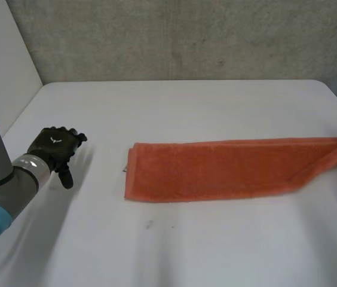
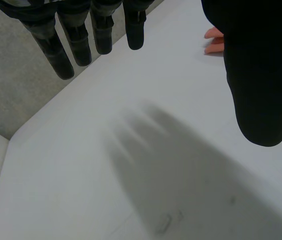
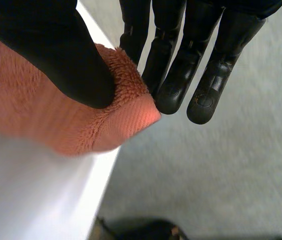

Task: Fold the laundry

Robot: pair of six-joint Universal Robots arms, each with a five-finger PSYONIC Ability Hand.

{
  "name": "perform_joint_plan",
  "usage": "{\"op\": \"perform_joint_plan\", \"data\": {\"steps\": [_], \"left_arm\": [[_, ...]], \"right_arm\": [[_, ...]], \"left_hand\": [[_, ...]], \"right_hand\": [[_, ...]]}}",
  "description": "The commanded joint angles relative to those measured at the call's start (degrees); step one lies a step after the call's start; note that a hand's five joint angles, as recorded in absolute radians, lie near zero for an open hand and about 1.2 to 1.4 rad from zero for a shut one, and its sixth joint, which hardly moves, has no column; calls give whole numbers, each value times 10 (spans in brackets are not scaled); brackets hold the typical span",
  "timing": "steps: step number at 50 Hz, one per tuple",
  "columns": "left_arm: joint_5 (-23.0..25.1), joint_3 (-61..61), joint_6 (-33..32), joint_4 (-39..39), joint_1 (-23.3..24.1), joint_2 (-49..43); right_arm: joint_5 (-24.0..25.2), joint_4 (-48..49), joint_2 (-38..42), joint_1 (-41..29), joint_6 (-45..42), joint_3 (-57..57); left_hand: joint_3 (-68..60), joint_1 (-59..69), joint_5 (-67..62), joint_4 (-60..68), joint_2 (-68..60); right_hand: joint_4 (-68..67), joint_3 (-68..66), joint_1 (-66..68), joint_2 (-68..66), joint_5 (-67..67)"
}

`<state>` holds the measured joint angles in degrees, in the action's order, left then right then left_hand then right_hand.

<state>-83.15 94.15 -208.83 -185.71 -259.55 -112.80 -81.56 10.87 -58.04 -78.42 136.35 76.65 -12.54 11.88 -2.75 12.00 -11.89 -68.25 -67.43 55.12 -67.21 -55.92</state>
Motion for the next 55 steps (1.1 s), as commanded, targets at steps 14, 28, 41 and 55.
{"op": "perform_joint_plan", "data": {"steps": [14,28,41,55], "left_arm": [[0,33,1,0,1,45],[2,37,2,-7,11,46],[3,-15,62,-39,122,44],[-8,-58,80,-51,195,-15]], "right_arm": [[161,10,43,-478,32,-38],[93,8,122,-549,-6,-69],[-37,-30,-21,-438,192,46],[12,-1,-34,-279,212,198]], "left_hand": [[22,-15,24,-16,15],[23,-17,25,-18,17],[20,-13,22,-15,13],[15,-8,17,-9,8]], "right_hand": [[-117,-126,249,-128,-141],[583,574,-451,572,559],[583,574,-451,572,559],[41,32,91,30,17]]}}
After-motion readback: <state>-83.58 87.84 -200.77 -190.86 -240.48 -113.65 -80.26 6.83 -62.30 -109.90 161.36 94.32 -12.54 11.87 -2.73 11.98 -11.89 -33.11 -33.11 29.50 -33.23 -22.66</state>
